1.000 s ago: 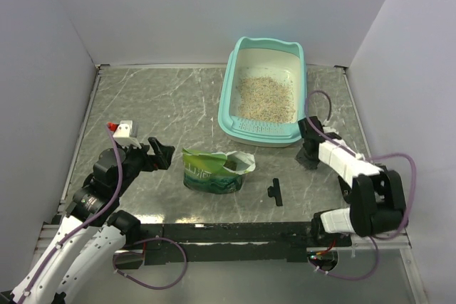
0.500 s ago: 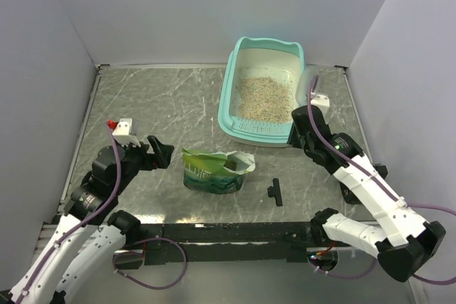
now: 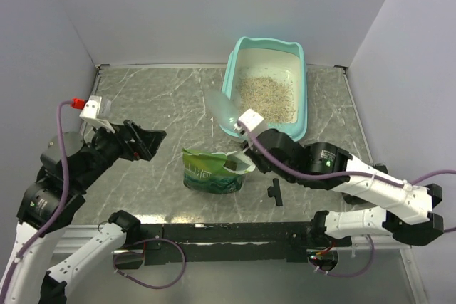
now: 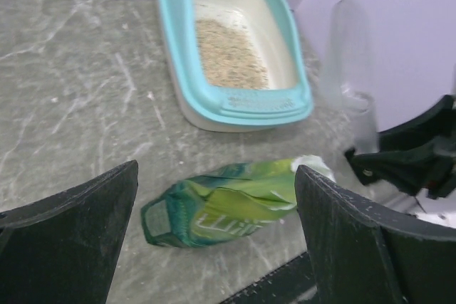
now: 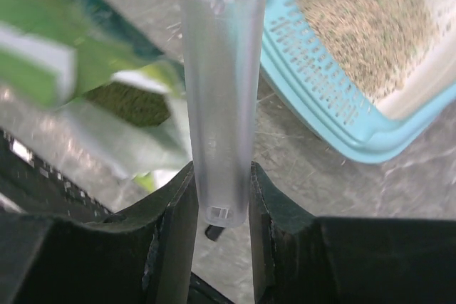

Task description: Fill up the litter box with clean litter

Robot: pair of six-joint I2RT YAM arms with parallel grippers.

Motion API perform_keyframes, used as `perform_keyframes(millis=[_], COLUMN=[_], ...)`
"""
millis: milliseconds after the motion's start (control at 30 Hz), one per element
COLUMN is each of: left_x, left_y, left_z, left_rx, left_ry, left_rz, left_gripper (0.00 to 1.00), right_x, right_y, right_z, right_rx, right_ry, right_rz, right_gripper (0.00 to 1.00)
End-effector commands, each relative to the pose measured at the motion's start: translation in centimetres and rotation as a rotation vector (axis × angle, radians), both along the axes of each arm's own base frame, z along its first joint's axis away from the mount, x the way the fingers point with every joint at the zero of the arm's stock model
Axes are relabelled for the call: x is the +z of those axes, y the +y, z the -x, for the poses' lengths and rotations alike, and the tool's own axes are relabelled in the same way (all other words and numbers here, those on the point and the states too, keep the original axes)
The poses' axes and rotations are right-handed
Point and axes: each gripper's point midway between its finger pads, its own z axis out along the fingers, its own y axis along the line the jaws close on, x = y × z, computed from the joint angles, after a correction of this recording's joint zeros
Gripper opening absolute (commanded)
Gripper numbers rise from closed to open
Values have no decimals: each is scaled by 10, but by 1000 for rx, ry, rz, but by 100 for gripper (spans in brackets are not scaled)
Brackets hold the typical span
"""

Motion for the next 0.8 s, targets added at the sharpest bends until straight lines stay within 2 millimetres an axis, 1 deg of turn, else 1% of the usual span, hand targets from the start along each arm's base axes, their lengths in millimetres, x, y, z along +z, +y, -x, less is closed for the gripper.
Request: perform_keyframes(millis=[0,33,100,133,167,267,333,467,533,567,700,767], left_x=[6,16,19,22,22,24,26,35,36,39,39,39], left_y=[-21,-21,-25,-26,-29,-36,-44,-45,-45,-47,-50,-51], left_z=[23,27,31,34,35,40,47,57,60,65,74,76], left_rx=[-161,-173,-207,-220,-235,-283,-339,-369,-377,-400,-440,-451], left_ry=[74,63,75,77,85,108,122,103,108,99,105,107], left_rz=[6,17,20,20,19,36,55,85,97,107,137,145], left_gripper=[95,95,95,95,95,95,94,94,94,94,93,91], right_x=[26,32,37,35,42,42,43,44,46,45,48,51], right_y=[-7,-2,-1,-2,2,12,20,28,33,33,41,44], right_z=[15,23,31,35,43,59,65,72,78,79,84,88], right_rx=[96,130,159,177,208,283,308,349,375,379,398,412], right_ry=[-94,-101,-113,-108,-114,-104,-100,-100,-99,-98,-106,-109], right_rz=[118,123,141,173,165,209,229,259,269,282,294,295], right_gripper=[0,0,0,0,0,0,0,0,0,0,0,0])
